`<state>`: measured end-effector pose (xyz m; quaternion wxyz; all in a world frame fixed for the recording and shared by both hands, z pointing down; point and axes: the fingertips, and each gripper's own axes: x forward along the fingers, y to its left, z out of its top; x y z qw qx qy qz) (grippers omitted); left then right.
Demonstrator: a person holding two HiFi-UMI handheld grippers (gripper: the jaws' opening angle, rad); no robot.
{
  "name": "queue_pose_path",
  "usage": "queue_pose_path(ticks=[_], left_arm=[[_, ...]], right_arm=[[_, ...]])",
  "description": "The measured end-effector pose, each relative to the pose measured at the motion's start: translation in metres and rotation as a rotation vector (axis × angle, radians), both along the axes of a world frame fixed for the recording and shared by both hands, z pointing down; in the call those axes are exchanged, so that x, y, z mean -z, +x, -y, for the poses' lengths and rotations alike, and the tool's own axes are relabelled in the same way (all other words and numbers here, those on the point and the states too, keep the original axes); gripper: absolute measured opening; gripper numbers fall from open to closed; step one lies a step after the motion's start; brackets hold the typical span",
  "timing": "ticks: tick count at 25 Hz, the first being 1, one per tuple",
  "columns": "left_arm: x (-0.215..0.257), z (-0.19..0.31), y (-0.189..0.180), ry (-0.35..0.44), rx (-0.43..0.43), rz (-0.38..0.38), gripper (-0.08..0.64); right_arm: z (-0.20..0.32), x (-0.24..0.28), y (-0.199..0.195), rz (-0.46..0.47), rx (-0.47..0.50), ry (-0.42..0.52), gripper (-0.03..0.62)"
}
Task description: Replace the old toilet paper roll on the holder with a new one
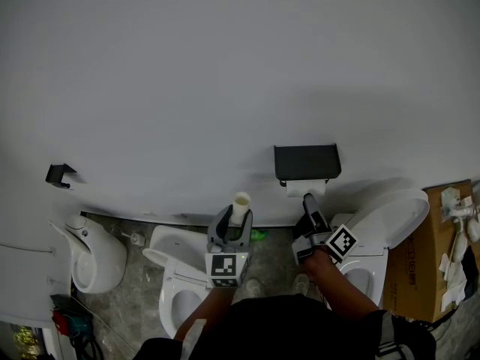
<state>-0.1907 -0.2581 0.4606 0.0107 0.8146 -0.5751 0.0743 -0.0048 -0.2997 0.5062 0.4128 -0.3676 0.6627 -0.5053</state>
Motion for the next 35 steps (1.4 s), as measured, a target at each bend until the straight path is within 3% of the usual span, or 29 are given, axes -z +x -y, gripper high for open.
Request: queue_pose_path(ticks=[5, 9, 12, 17, 21, 26, 31, 35], left_arm=[[-0.002, -0.001, 0.003, -0.003, -0.008, -0.004, 0.176], [-0.001, -0.001, 0.011, -0.006, -0.023, -0.022, 0.176], [-0.004, -0.001, 0.014, -0.009, -0.031, -0.031, 0.175], [-0.006, -0.002, 0.021, -0.016, -0.052, -0.044, 0.176], [-0.006, -0.006, 0.026, -0.002, -0.073, -0.074, 0.175], [-0.005, -0.009, 0.034, 0.003, -0.096, -0.083, 0.175], [-0.002, -0.012, 0.042, 0.014, -0.106, -0.066, 0.175], [-0.005, -0.014, 0.043, 0.006, -0.1, -0.069, 0.175]], right_arm=[[-0.023, 0.03, 0.01, -0.188, 0.025, 0.126, 0.319], [-0.037, 0.051, 0.02, -0.44, -0.015, 0.265, 0.306], [-0.044, 0.068, 0.023, -0.63, -0.032, 0.377, 0.18], [-0.051, 0.088, 0.023, -0.866, -0.018, 0.498, 0.005], [-0.055, 0.094, 0.022, -1.037, 0.01, 0.548, 0.002], [-0.058, 0.099, 0.026, -1.351, -0.003, 0.625, 0.0], [-0.059, 0.105, 0.037, -1.431, -0.043, 0.649, 0.002], [-0.056, 0.095, 0.05, -1.448, -0.044, 0.594, 0.002]])
